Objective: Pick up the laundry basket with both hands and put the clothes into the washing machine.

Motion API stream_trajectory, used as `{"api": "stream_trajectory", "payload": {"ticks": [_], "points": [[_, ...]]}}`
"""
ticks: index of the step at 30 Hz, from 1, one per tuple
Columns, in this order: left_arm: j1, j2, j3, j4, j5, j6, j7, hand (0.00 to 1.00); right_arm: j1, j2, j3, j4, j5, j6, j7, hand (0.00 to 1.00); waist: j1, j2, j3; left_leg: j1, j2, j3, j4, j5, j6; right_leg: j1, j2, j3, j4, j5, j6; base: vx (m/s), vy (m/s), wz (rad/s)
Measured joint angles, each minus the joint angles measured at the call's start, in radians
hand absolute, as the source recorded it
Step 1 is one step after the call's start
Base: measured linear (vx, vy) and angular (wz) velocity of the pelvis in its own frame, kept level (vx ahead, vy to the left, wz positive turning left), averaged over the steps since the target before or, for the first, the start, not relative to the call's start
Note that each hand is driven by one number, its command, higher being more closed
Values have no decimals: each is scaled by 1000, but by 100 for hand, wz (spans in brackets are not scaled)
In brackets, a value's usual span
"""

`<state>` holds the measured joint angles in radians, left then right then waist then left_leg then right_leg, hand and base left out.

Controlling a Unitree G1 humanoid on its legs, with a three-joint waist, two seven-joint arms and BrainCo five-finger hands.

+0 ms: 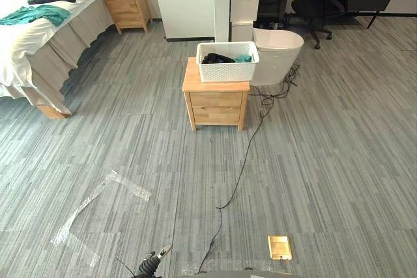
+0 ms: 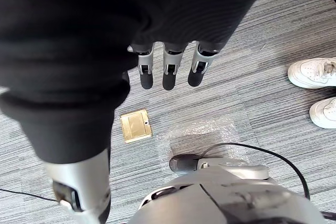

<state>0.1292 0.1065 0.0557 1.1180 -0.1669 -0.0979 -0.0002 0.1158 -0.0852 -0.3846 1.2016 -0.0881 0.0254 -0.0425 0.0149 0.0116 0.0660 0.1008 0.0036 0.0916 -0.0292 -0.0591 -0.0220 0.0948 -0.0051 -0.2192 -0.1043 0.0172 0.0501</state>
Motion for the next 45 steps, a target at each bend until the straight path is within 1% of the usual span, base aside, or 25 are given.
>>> {"api": "stream_trajectory", "payload": {"ticks": [7, 18, 20, 21, 22, 23, 24, 25, 27, 29, 30, 31, 32, 33, 34, 35, 36, 37, 38, 39, 40, 41, 42, 43, 45], "points": [[-1, 4, 24, 9, -16, 0, 0, 0, -1, 8, 2, 0, 1, -1, 3, 0, 0, -16, 8, 7, -2, -1, -2, 0, 1, 6, -2, -2, 0, 0, 0, -43, 7, 0], [-7, 8, 27, 22, -37, 3, 0, 0, -1, 9, 10, -1, 7, -1, 3, 0, 0, -18, 9, -5, -1, -22, 2, 1, 2, 10, -1, -31, 0, -1, 0, -21, -2, 7], [-19, 18, 32, 21, -41, 3, 0, 0, -13, 15, 10, -2, 8, -4, 3, 0, -3, -23, 32, -38, 2, -34, 94, -38, -2, 26, -3, -43, 4, -9, -10, -19, -18, 21], [-38, 25, 44, 20, -51, 4, 0, 0, -23, 16, 10, -3, 8, -9, 4, 0, -3, -35, 65, -97, 11, -35, 239, -85, -27, 41, -1, -53, 4, -21, -24, -119, -43, 31], [-49, 29, 64, 12, -59, 4, 0, 0, -35, 19, 11, -2, 8, -11, 4, 0, -2, -43, 94, -174, 22, -32, 416, -107, -51, 50, 3, -58, 5, -33, -48, -140, -49, 24], [-50, 29, 67, 8, -60, 4, 0, 0, -37, 18, 13, -2, 8, -11, 4, 0, 0, -38, 104, -216, 32, -25, 511, -106, -51, 53, 5, -57, 11, -39, -56, -128, -36, 6], [-46, 23, 68, 1, -61, 6, 0, 0, -39, 7, 17, -2, 9, -12, 5, 0, 3, -27, 114, -283, 66, 14, 666, -97, -61, 65, 13, -52, 25, -51, -68, -38, 11, -11], [-31, 20, 69, -2, -65, 7, 0, 0, -44, -1, 24, -4, 9, -12, 4, 0, 3, -11, 125, -327, 101, 59, 760, -112, -39, 77, 17, -43, 40, -66, -72, -16, 40, -15], [-16, 5, 69, -3, -65, 8, -1, 0, -53, -21, 23, -4, 10, -11, 4, 0, 4, 11, 125, -358, 118, 109, 735, -142, 8, 76, 2, -19, 61, -80, -70, 54, 103, -29], [-9, -4, 74, -4, -66, 13, -1, 0, -70, -23, 24, -5, 11, -11, 4, 0, 6, 21, 127, -384, 101, 120, 581, -136, 3, 53, -35, 10, 71, -86, -60, 96, 146, -46], [-10, -5, 74, -4, -66, 14, -2, 0, -76, -28, 29, -10, 17, -11, 4, 0, 8, 22, 127, -392, 91, 114, 470, -121, -16, 39, -60, 31, 72, -93, -49, 98, 144, -43], [-10, -5, 74, -4, -66, 14, -1, 0, -78, -30, 34, -12, 20, -11, 4, 0, 8, 23, 127, -393, 86, 105, 419, -110, -31, 37, -74, 37, 71, -97, -42, 271, 270, -55], [-10, -9, 75, -3, -66, 14, -2, 0, -73, -31, 42, -12, 28, -11, 4, 0, 10, 30, 122, -389, 85, 87, 339, -96, -54, 37, -95, 58, 77, -114, -16, 296, 266, -40], [-9, -13, 78, -3, -66, 15, -2, 0, -67, -33, 40, -15, 33, -11, 4, 0, 10, 37, 118, -385, 87, 78, 343, -96, -53, 33, -102, 61, 89, -125, 0, 326, 291, -41], [1, -22, 97, -2, -67, 15, -2, 0, -57, -38, 40, -16, 40, -11, 3, 0, 15, 46, 111, -386, 91, 60, 371, -103, -42, 16, -113, 75, 139, -159, 17, 364, 332, -35], [9, -29, 126, -1, -78, 15, -2, 0, -37, -37, 39, -19, 40, -11, 6, 0, 24, 36, 92, -384, 78, 59, 408, -107, -13, -21, -150, 98, 263, -240, 47, 372, 308, -48], [12, -26, 150, 11, -85, 15, -1, 0, -19, -25, 27, -16, 42, -17, 5, 0, 29, 11, 68, -365, 40, 81, 429, -107, 3, -101, -202, 113, 509, -308, 99, 460, 352, -37], [10, -16, 153, 19, -91, 16, 0, 0, -19, -15, 19, -17, 42, -18, 7, 0, 26, -8, 66, -346, 18, 88, 434, -126, 28, -153, -231, 119, 664, -315, 102, 318, 197, -9], [9, -2, 151, 21, -97, 19, 0, 0, -19, 1, 7, -18, 40, -18, 11, 0, 17, -35, 70, -305, -8, 93, 431, -142, 41, -217, -260, 137, 889, -290, 96, 500, 264, 26], [10, 10, 149, 20, -98, 24, 0, 0, -18, 22, -4, -17, 39, -17, 23, 0, 0, -44, 77, -243, -28, 92, 431, -159, 64, -280, -278, 134, 1145, -230, 70, 445, 186, 30], [10, 13, 144, 19, -99, 26, 0, 0, -17, 27, -8, -16, 38, -15, 24, 0, 1, -49, 76, -191, -34, 88, 420, -174, 76, -296, -278, 110, 1269, -219, 52, 548, 193, 29], [6, 14, 144, 9, -99, 28, 1, 0, -16, 26, -7, -17, 38, -16, 25, 0, 1, -48, 76, -118, -38, 74, 381, -178, 79, -301, -276, 55, 1343, -227, 37, 464, 113, 23], [3, 14, 148, -17, -105, 27, 3, 0, -31, 23, -9, -24, 38, -15, 25, 0, 1, -41, 77, -56, -39, 53, 320, -177, 80, -317, -266, -9, 1334, -237, 22, 450, 94, 23], [0, 12, 152, -30, -110, 25, 6, 0, -37, 21, -10, -29, 38, -13, 24, 0, 1, -37, 76, -33, -39, 45, 295, -177, 80, -331, -257, -30, 1304, -246, 20, 443, 49, 26], [-18, -5, 152, -48, -118, 22, 18, 0, -49, 10, 1, -51, 41, 7, 28, 0, -2, -19, 87, 37, -25, 28, 239, -175, 77, -346, -221, -84, 1125, -288, 12, 478, -6, 30]]}}
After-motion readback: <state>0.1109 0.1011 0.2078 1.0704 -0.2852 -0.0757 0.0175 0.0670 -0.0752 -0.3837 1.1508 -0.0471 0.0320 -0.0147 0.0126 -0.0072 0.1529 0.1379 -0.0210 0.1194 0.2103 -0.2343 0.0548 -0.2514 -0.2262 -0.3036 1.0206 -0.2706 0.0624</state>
